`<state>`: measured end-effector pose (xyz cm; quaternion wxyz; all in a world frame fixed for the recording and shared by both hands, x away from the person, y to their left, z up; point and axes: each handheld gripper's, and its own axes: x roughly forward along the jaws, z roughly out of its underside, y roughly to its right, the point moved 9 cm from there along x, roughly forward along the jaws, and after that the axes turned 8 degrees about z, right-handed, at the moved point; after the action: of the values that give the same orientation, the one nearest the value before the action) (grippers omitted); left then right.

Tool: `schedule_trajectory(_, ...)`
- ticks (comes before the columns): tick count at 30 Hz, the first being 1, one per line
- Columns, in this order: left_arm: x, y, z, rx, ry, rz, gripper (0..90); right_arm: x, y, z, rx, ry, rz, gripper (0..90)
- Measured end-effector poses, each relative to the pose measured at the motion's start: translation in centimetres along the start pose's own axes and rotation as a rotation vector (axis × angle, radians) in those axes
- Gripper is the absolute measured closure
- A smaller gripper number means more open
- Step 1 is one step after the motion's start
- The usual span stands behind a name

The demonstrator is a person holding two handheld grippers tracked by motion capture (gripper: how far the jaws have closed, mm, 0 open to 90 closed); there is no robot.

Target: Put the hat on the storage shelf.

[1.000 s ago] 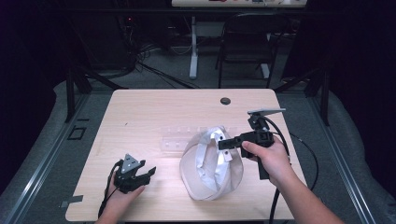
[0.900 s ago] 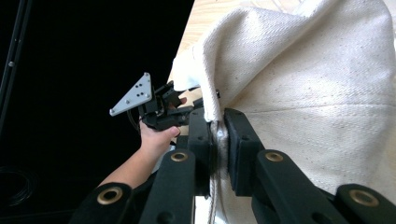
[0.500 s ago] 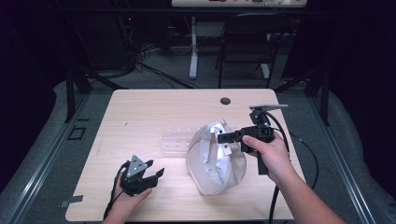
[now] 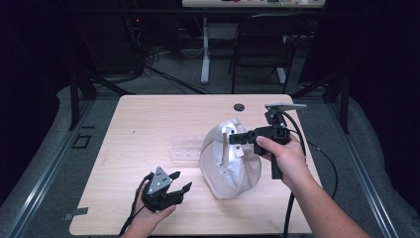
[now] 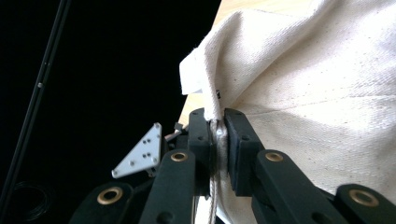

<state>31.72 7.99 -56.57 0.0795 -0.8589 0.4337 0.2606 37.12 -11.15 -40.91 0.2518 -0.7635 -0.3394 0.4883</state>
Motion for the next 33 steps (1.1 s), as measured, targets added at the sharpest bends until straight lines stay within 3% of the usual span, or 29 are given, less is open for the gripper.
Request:
schedule_trajectory(4,0.3,1.4,-0.7,0.021,-0.001,0.026,44.8,0.0,-0.6,-0.3,-0.003,0.009,-0.008,81.9)
schedule_trajectory(10,1.0,3.0,-1.3,0.050,-0.004,0.030,41.7,0.0,-1.5,-0.8,-0.015,0.016,-0.012,81.9)
schedule_trajectory(21,2.9,5.5,-1.4,0.088,-0.041,0.080,35.9,0.5,-2.9,-1.5,-0.017,0.030,-0.038,81.8)
schedule_trajectory(25,3.7,6.0,-1.4,0.108,-0.053,0.054,36.0,0.5,-3.3,-1.6,-0.018,0.033,-0.040,81.8)
schedule_trajectory(33,5.3,6.2,-1.6,0.105,-0.064,0.006,36.9,0.4,-3.8,-1.8,-0.017,0.048,-0.053,81.8)
